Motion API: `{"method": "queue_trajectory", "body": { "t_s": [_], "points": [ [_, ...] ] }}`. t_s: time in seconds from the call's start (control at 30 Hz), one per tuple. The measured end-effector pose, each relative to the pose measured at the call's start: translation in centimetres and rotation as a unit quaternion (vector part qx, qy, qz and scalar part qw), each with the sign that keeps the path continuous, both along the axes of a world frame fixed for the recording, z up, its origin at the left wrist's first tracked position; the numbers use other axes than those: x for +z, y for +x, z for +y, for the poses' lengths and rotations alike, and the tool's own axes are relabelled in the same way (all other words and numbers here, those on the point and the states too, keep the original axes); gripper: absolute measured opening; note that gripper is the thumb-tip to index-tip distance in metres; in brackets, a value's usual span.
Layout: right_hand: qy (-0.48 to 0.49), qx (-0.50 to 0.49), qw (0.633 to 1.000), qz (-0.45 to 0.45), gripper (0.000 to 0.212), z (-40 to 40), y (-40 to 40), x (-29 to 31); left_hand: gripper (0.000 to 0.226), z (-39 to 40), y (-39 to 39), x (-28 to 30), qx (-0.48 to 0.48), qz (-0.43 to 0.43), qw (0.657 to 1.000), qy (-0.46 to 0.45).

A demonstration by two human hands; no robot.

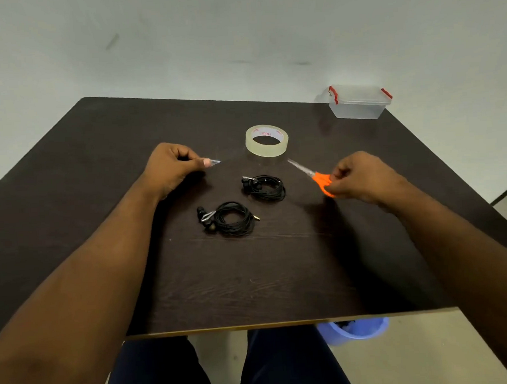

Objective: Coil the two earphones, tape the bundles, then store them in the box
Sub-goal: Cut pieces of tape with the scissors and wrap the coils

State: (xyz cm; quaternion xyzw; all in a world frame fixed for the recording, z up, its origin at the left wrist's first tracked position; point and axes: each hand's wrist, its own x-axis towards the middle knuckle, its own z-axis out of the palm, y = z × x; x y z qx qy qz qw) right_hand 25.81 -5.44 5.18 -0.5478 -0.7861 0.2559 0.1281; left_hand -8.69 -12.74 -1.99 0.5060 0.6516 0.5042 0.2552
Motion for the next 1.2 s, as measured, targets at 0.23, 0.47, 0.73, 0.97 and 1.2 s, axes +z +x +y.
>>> {"method": "queue_trajectory", "body": {
  "t_s": [0.23,0.47,0.73,0.97,1.2],
  "points": [
    [-0.351,0.050,0.766,0.535,0.022,-1.5,-6.0,0.3,0.019,-0.1,0.1,0.5,0.007,-0.026,0.999,-0.029],
    [-0.322,0.012,0.860,0.395,0.035,-0.6,-10.6,0.0,0.019,0.1,0.3,1.2,0.010,-0.087,0.996,-0.010],
    [-0.442,0.064,0.860,0.249,0.069,-0.5,-11.5,-1.0,0.014,1.1,0.3,1.5,-0.054,-0.413,0.909,-0.035],
    [-0.484,0.060,0.849,0.201,0.061,-1.2,-13.5,-1.5,0.015,1.0,0.3,1.6,-0.079,-0.485,0.871,-0.031],
    [-0.478,0.053,0.851,0.210,0.057,-1.5,-14.9,-1.8,0.016,1.0,0.0,1.5,-0.083,-0.498,0.863,-0.030]
  ]
}}
